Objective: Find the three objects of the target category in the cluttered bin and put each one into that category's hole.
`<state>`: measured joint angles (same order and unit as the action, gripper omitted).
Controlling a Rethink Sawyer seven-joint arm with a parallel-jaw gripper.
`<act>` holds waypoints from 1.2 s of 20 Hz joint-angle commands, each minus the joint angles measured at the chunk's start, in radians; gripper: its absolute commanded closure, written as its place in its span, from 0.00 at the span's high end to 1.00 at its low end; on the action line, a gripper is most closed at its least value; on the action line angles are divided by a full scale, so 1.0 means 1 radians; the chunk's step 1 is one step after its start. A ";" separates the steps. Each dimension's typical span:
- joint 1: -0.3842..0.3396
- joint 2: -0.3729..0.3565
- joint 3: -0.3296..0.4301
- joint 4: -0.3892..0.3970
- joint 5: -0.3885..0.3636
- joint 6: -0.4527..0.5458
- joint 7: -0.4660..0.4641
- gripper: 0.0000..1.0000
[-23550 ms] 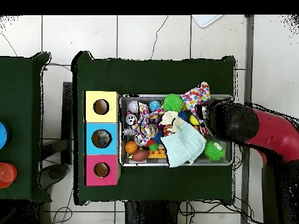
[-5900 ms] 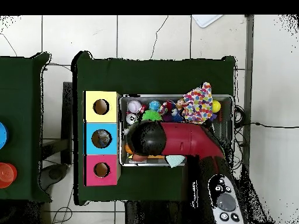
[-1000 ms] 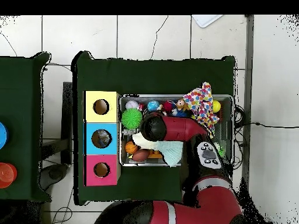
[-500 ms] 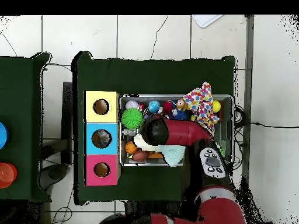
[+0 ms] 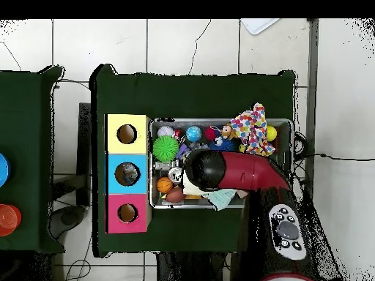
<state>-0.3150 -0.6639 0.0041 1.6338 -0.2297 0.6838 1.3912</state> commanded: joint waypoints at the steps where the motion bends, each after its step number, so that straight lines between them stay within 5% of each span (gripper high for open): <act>1: -0.038 -0.047 -0.024 0.053 -0.077 0.181 -0.037 0.00; 13: -0.115 -0.041 0.057 0.037 -0.081 0.166 -0.094 0.00; 24: -0.189 -0.005 0.176 -0.084 -0.091 0.152 -0.169 0.00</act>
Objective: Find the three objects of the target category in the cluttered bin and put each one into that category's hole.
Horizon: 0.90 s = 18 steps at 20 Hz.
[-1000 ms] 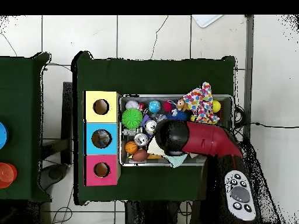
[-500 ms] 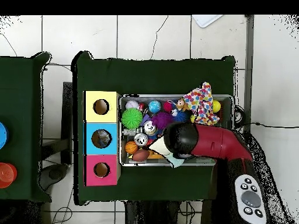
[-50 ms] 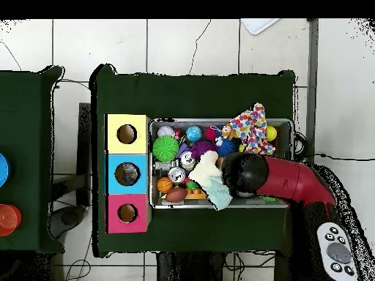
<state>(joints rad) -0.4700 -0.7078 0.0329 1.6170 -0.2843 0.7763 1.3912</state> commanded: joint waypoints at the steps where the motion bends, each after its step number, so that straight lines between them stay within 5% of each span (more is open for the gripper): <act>1: -0.037 0.041 0.155 -0.076 -0.045 0.060 -0.178 0.00; 3: -0.042 0.040 0.163 -0.078 -0.057 0.063 -0.185 0.00; 4: -0.045 0.039 0.167 -0.078 -0.064 0.065 -0.189 1.00; 18: -0.006 -0.019 0.187 -0.099 -0.052 0.138 -0.125 1.00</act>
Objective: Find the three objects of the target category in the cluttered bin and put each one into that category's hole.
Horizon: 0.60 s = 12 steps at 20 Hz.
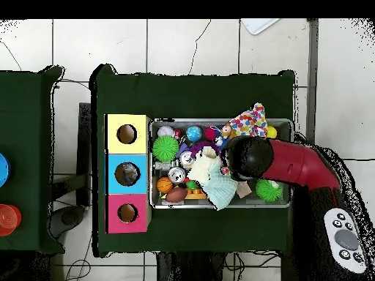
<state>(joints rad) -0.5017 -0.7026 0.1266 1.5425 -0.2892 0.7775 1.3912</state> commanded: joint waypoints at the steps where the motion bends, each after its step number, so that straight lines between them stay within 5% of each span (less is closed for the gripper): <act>1: 0.032 -0.029 0.096 -0.018 -0.035 0.149 -0.112 1.00; 6: 0.032 -0.052 0.166 0.107 0.107 0.034 0.026 1.00; 12: 0.088 0.001 0.149 0.073 0.126 -0.040 0.110 1.00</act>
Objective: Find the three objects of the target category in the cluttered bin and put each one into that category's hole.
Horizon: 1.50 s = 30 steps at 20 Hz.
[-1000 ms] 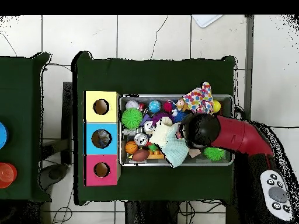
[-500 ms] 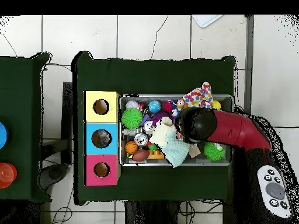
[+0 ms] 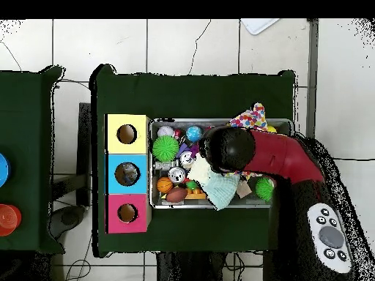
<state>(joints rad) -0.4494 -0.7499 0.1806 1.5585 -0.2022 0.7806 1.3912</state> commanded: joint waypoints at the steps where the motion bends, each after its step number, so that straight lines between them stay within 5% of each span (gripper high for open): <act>1: 0.045 0.062 0.086 0.042 0.036 -0.047 0.120 1.00; 11: 0.152 0.221 -0.076 -0.044 -0.056 -0.129 0.214 1.00; 22: 0.138 0.275 -0.137 0.000 -0.104 -0.307 0.166 1.00; 30: 0.148 0.282 -0.175 -0.016 -0.113 -0.293 0.126 1.00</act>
<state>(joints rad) -0.2902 -0.5083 0.0377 1.5334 -0.2720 0.4940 1.3912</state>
